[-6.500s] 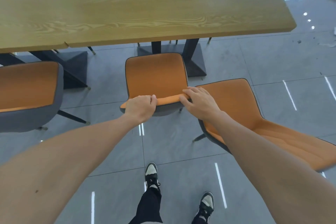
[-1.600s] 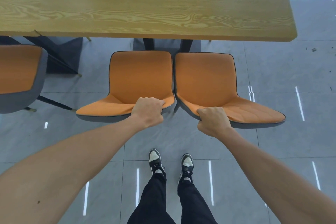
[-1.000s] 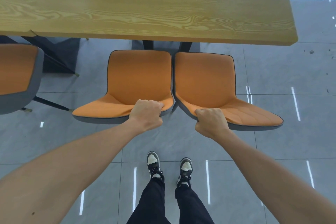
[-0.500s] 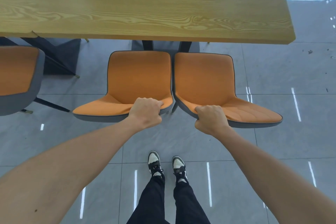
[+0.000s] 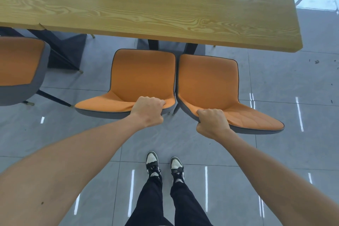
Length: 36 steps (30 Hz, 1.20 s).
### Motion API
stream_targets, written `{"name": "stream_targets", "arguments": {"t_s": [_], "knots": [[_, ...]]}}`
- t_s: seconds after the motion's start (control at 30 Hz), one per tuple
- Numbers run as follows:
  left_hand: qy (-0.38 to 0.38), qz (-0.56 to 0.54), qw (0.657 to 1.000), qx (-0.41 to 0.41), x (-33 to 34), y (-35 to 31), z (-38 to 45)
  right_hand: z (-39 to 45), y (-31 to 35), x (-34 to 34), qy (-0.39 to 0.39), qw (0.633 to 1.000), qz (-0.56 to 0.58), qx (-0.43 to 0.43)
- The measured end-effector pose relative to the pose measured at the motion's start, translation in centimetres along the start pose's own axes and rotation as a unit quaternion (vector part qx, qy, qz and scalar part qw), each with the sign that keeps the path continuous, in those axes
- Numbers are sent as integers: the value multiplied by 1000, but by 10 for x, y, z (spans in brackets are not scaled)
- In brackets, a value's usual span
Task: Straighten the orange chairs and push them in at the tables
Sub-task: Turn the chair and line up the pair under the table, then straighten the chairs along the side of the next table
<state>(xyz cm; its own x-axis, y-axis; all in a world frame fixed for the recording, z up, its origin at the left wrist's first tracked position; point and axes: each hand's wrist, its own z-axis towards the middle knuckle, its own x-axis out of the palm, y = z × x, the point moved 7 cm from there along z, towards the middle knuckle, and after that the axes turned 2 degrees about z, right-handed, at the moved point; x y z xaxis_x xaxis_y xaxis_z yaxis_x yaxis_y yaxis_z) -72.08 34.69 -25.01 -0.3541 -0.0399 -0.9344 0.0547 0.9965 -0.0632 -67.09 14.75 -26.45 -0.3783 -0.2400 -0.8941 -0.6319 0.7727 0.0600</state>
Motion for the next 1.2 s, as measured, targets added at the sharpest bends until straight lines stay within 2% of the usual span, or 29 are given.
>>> {"name": "stream_targets", "arguments": {"t_s": [0.1, 0.2, 0.3, 0.37, 0.53, 0.67, 0.8, 1.0, 1.2], "knots": [[56, -44, 997, -8, 1, 2, -1, 2, -4, -7, 50, 997, 52, 29], [143, -170, 975, -30, -3, 13, -9, 13, 5, -28, 105, 956, 255, 95], [170, -199, 963, -56, -14, 44, -26, 36, 36, -71, 48, 963, 258, 64], [174, -198, 961, -80, -21, 74, -45, 52, 66, -96, 37, 967, 247, 40], [88, -189, 967, -146, -52, 187, -102, 102, 176, -141, 46, 984, 172, -15], [-18, -154, 973, -171, -88, 293, -158, 142, 294, -177, 50, 991, 98, -75], [-95, -128, 970, -186, -113, 398, -224, 167, 417, -212, 44, 991, 74, -99], [-148, -133, 953, -230, -108, 555, -317, 209, 595, -252, -15, 987, 75, -143], [-137, -122, 944, -273, -79, 693, -378, 261, 739, -263, -48, 978, 109, -172]]}}
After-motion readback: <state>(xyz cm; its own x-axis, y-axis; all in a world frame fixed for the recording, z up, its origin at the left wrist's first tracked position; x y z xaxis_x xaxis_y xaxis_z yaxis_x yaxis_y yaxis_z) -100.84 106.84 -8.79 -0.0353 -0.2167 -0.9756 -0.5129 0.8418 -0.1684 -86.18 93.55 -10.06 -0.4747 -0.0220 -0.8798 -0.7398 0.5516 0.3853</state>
